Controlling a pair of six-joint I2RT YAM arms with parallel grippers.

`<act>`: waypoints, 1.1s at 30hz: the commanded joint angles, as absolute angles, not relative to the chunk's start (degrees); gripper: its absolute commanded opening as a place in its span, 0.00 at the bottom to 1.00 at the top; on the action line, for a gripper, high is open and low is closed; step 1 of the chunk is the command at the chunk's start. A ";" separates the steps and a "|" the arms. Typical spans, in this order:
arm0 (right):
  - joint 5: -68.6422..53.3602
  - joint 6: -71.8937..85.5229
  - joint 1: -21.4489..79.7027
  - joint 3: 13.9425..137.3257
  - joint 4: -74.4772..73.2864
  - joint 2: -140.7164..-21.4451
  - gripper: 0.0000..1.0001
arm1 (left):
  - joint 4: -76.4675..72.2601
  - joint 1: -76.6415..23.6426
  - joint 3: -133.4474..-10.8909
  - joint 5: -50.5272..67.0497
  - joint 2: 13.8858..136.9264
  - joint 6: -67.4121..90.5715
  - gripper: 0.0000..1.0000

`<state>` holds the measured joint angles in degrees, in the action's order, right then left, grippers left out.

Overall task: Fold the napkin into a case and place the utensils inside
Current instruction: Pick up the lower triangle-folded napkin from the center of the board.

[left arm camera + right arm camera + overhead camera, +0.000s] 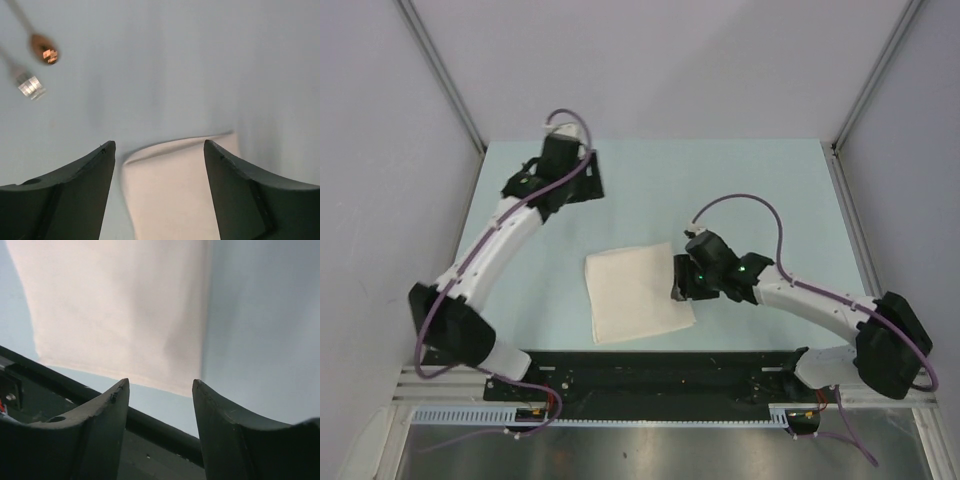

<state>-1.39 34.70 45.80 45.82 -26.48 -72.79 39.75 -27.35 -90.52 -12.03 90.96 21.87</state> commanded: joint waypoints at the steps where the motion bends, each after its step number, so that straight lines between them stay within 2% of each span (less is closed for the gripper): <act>1: 10.27 38.75 53.51 58.33 -28.56 -82.07 0.59 | 41.84 -17.25 -74.56 -15.12 75.03 30.92 0.76; 2: 13.24 39.80 54.92 61.06 -29.26 -87.75 0.59 | 41.23 -13.31 -69.40 -14.77 71.75 31.46 0.76; 5: 17.56 44.02 60.11 74.50 -34.26 -99.79 0.63 | 42.44 -7.93 -64.53 -18.44 63.12 33.66 0.79; 6: 17.84 44.73 62.03 78.36 -36.71 -103.24 0.64 | 43.23 -7.39 -64.08 -20.11 62.06 35.23 0.85; 7: 17.67 45.35 62.75 84.49 -37.52 -106.06 0.65 | 45.50 -7.12 -63.99 -22.48 60.92 36.29 0.86; 10: 17.84 47.10 65.38 95.05 -39.55 -115.47 0.66 | 49.99 -7.03 -65.12 -28.73 60.20 41.73 0.87; 14: 17.23 48.69 66.88 105.43 -44.63 -125.05 0.69 | 52.91 -7.03 -64.95 -27.35 60.56 45.00 0.88; 22: 17.31 50.36 69.43 116.19 -50.97 -134.73 0.67 | 53.26 -7.03 -64.60 -23.30 60.12 45.97 0.87; 27: 17.93 51.41 69.87 118.02 -53.52 -137.19 0.54 | 53.61 -7.03 -64.95 -21.54 61.08 45.97 0.86; 33: 20.74 52.91 71.37 122.69 -62.22 -143.96 0.49 | 54.93 -7.03 -66.36 -23.29 61.35 47.28 0.87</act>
<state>18.06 50.17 69.89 120.55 -54.98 -138.45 53.84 -7.31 -64.25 -22.33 61.41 45.30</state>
